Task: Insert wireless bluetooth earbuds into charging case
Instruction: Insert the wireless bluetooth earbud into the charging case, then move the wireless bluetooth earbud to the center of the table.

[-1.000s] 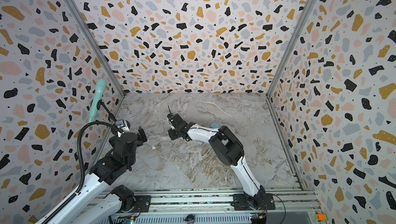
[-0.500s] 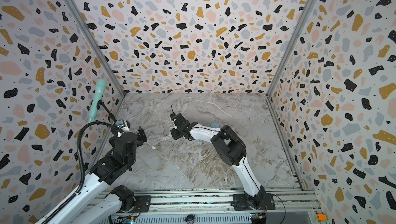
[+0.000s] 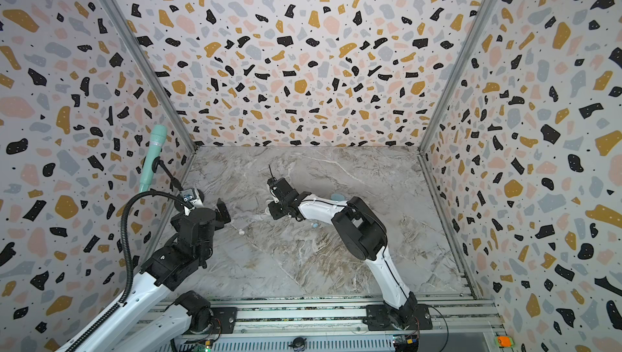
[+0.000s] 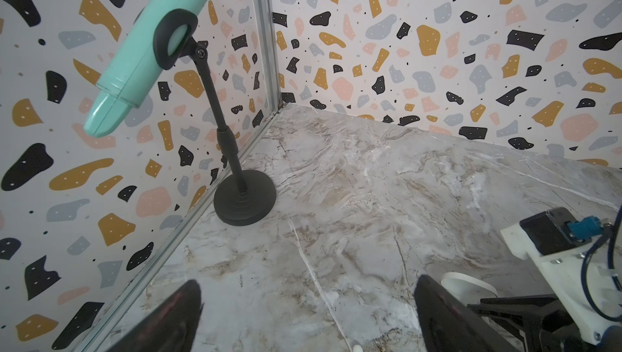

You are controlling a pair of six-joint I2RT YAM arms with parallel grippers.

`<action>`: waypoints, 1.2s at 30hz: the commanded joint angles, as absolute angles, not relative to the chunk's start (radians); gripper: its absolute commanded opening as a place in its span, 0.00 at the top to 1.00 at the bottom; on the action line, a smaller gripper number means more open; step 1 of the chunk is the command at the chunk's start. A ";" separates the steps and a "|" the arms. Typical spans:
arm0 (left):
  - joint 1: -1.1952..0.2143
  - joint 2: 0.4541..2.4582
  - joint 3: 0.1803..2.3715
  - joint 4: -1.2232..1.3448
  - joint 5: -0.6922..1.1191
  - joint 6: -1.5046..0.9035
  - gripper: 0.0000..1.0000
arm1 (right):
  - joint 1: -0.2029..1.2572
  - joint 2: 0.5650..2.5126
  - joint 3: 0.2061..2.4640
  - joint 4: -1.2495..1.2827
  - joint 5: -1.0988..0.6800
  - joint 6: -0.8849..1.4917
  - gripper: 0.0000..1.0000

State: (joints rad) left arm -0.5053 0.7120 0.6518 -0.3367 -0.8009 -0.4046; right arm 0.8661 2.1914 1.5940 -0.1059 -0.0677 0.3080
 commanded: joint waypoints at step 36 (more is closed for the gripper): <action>-0.490 0.509 0.678 -0.492 -0.991 -0.578 0.00 | 1.099 2.108 1.663 -0.230 -0.111 0.338 0.06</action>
State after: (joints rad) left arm -0.4973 0.5407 0.6796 -0.4812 -0.9169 -0.5518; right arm 1.1141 2.0804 1.6119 -0.1738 -0.1341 0.4473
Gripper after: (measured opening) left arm 0.997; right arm 0.955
